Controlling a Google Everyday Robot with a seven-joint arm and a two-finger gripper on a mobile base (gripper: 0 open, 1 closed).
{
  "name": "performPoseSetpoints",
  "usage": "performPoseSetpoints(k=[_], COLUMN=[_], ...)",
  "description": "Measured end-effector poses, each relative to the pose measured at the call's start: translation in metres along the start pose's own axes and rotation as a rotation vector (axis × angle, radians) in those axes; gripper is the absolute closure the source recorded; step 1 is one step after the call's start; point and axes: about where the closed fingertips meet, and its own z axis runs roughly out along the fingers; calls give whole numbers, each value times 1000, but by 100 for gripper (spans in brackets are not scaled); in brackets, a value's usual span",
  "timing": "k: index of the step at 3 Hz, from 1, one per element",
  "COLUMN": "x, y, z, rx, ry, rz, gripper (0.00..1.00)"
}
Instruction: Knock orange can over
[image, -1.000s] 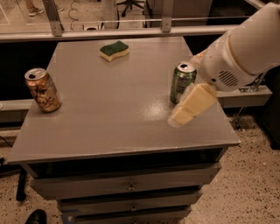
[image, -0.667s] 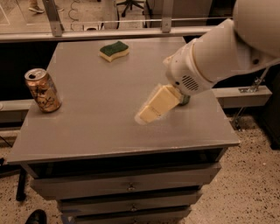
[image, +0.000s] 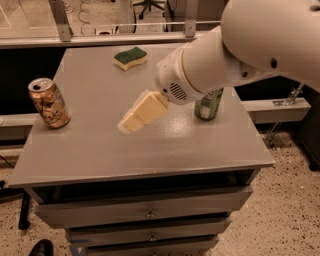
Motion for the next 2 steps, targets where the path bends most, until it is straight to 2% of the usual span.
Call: performPoseSetpoints(k=[1, 2], x=[-5, -22], y=[3, 11], z=[17, 70], rx=[4, -25], ry=[-62, -192], rz=[10, 16], gripper=[0, 0])
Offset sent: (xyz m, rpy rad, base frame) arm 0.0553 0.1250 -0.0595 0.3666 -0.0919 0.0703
